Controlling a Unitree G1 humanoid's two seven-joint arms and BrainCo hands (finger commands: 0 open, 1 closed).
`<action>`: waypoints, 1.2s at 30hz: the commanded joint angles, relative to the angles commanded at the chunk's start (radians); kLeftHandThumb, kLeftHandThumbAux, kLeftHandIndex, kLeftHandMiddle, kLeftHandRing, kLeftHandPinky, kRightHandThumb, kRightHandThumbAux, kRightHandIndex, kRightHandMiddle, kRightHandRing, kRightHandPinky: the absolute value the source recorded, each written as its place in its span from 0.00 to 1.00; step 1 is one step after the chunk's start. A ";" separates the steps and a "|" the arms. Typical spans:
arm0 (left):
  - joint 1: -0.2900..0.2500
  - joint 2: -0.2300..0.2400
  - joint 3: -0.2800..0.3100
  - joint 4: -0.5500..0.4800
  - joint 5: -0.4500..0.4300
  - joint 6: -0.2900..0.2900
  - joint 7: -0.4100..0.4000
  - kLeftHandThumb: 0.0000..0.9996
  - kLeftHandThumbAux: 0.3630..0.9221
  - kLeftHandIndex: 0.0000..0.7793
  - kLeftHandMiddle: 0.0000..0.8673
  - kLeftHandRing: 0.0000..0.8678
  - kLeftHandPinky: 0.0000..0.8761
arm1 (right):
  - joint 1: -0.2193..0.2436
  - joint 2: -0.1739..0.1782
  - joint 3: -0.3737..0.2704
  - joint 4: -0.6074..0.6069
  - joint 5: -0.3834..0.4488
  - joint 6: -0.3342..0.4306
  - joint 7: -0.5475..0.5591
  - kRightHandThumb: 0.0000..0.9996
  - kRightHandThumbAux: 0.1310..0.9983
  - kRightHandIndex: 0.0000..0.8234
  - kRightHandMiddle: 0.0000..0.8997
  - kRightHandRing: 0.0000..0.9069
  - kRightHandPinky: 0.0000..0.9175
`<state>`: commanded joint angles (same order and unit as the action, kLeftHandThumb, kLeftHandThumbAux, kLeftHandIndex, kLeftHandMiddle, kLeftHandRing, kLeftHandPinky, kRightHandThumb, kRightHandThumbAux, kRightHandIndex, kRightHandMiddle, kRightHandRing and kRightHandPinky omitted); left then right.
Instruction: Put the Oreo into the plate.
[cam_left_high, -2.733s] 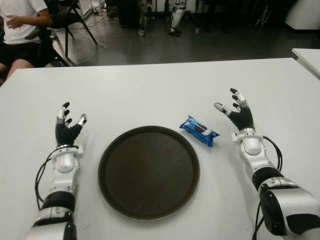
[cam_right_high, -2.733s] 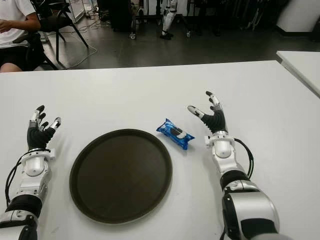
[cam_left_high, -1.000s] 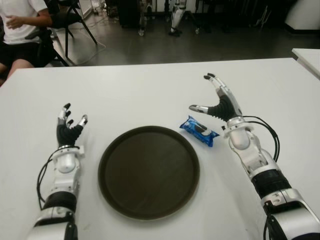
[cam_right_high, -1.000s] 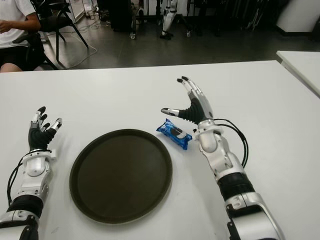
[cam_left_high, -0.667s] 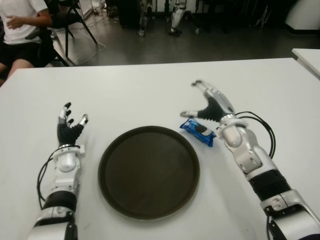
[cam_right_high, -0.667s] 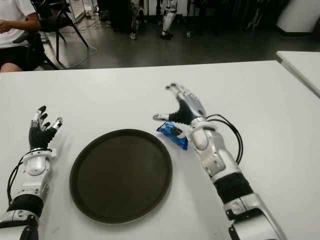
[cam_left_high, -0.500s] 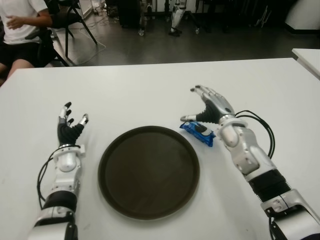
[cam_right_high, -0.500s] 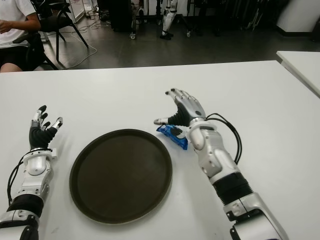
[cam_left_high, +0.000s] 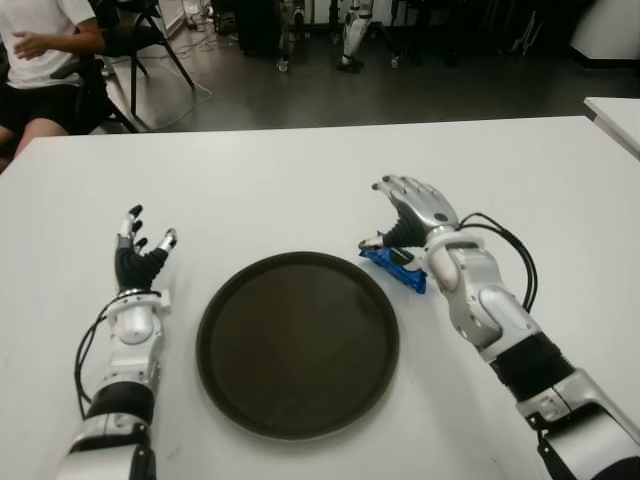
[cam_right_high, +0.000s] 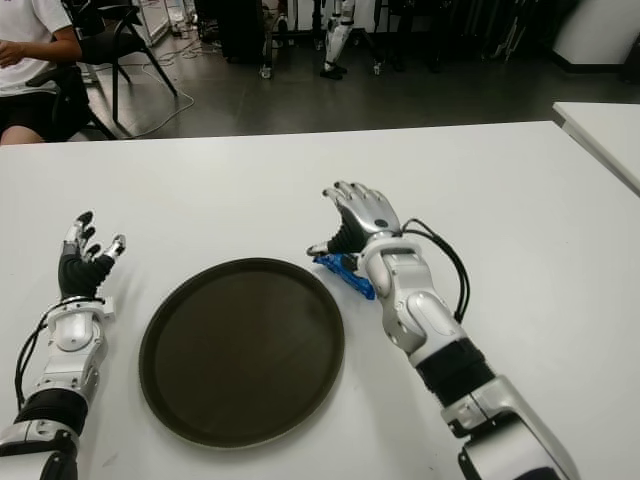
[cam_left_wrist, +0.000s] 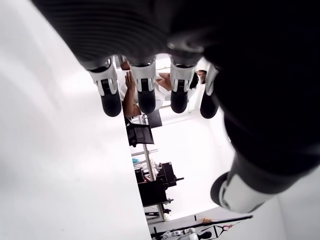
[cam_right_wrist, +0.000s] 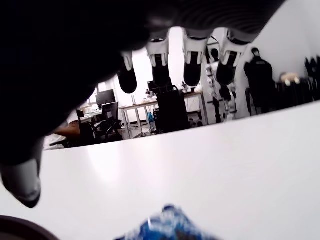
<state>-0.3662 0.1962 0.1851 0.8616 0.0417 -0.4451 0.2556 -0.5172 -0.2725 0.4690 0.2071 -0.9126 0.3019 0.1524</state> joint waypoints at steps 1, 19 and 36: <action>0.001 -0.001 0.000 -0.001 0.001 0.002 0.002 0.00 0.67 0.04 0.04 0.01 0.00 | -0.001 -0.002 0.002 0.000 -0.003 0.000 0.003 0.05 0.49 0.00 0.00 0.00 0.00; 0.006 -0.008 -0.005 -0.004 -0.001 -0.003 0.009 0.00 0.73 0.03 0.04 0.02 0.02 | -0.036 -0.016 0.045 0.019 -0.075 0.045 0.045 0.02 0.48 0.00 0.00 0.00 0.00; 0.013 -0.008 -0.015 -0.019 0.005 -0.012 0.006 0.00 0.71 0.04 0.04 0.02 0.02 | -0.039 -0.040 0.068 -0.001 -0.165 0.100 0.104 0.01 0.44 0.00 0.00 0.00 0.00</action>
<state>-0.3529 0.1878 0.1704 0.8429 0.0469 -0.4574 0.2618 -0.5564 -0.3126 0.5370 0.2057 -1.0773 0.4019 0.2565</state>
